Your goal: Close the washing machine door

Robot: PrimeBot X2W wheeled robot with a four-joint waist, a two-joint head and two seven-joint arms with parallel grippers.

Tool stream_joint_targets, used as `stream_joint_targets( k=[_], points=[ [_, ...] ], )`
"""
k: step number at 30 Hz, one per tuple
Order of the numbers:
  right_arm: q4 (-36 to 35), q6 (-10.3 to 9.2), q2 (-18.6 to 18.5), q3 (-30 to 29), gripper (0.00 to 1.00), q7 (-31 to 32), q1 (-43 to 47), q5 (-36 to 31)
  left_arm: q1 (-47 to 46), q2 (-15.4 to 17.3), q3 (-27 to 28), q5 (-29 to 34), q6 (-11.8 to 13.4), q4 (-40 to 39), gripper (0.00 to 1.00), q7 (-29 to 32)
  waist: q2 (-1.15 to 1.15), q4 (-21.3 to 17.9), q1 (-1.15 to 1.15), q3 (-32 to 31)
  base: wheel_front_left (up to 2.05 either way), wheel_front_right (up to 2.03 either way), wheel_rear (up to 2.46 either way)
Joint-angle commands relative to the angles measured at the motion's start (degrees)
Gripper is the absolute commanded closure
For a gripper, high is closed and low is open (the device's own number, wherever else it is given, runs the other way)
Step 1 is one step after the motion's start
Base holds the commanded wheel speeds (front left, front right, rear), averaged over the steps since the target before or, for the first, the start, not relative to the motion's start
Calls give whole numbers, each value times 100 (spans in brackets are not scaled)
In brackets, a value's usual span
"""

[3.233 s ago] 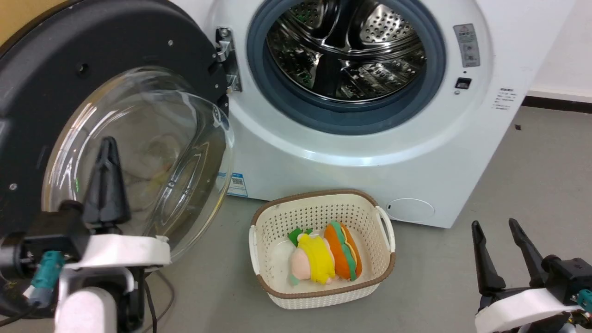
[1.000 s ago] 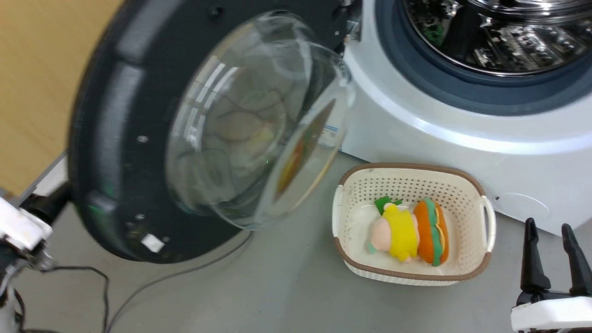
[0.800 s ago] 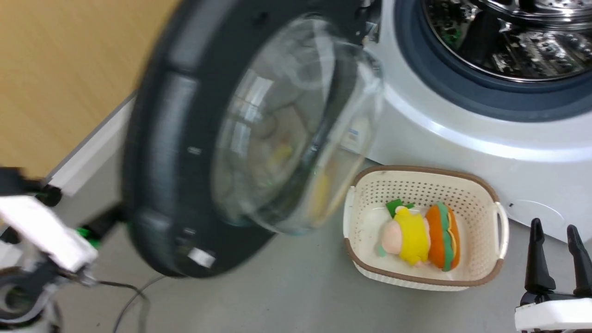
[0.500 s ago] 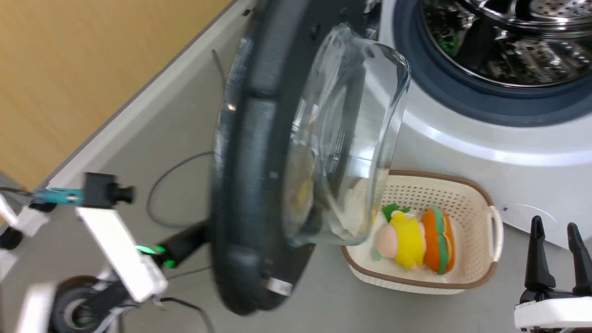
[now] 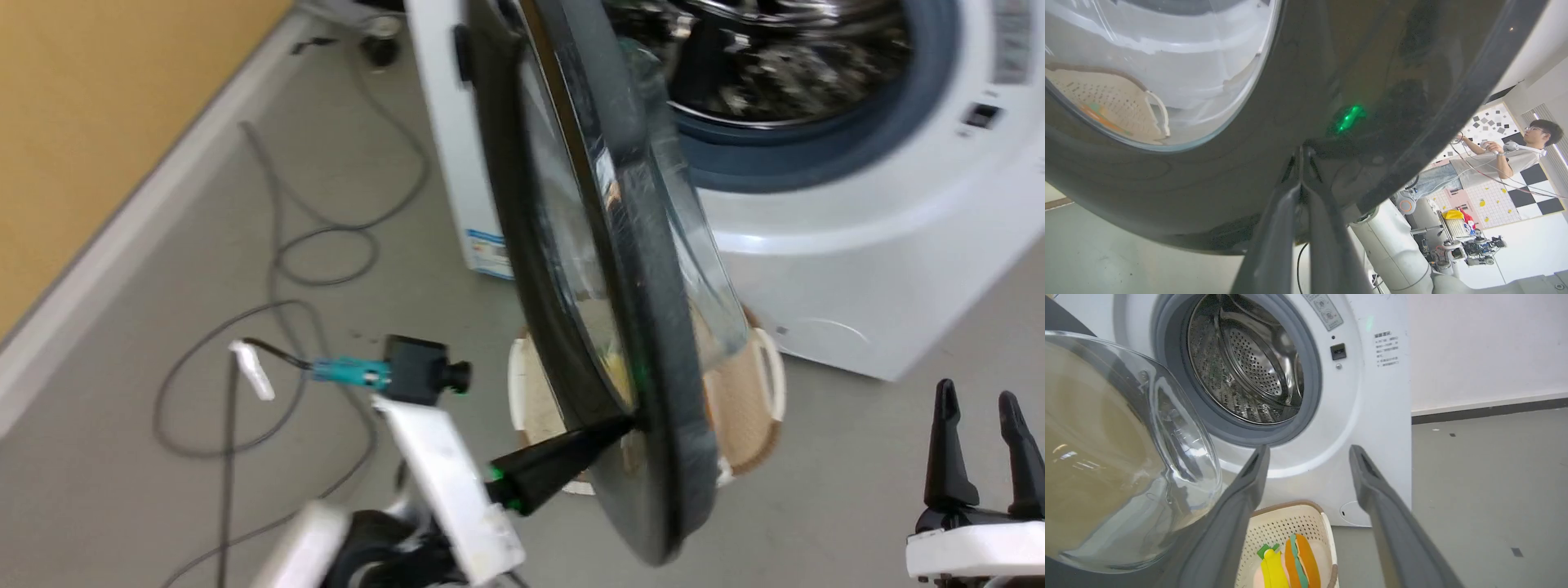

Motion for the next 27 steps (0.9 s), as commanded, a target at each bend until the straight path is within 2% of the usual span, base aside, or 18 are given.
stream_joint_targets(
  k=[1,9,17,23,27],
  points=[
    [6,5,7,-8,0,-25,-138,53,-215,-67,-301,58,-25,136,100,-332,0,-361,0,60,0,0,0],
    [40,5,7,97,0,-25,-278,140,-986,-332,-1288,114,-25,1113,100,-2136,0,-1140,0,193,0,0,0],
    [87,5,7,277,0,-25,-386,203,-1555,-323,-2007,-201,-25,2078,100,-3294,0,-1720,0,216,0,0,0],
    [172,5,7,371,0,-25,-294,228,-1697,-113,-2467,-393,-25,2481,100,-3882,0,-1869,0,42,0,0,0],
    [175,5,7,386,0,-25,-171,235,-1639,195,-2710,-348,-25,2400,100,-4380,0,-1859,0,-139,0,0,0]
  ],
)
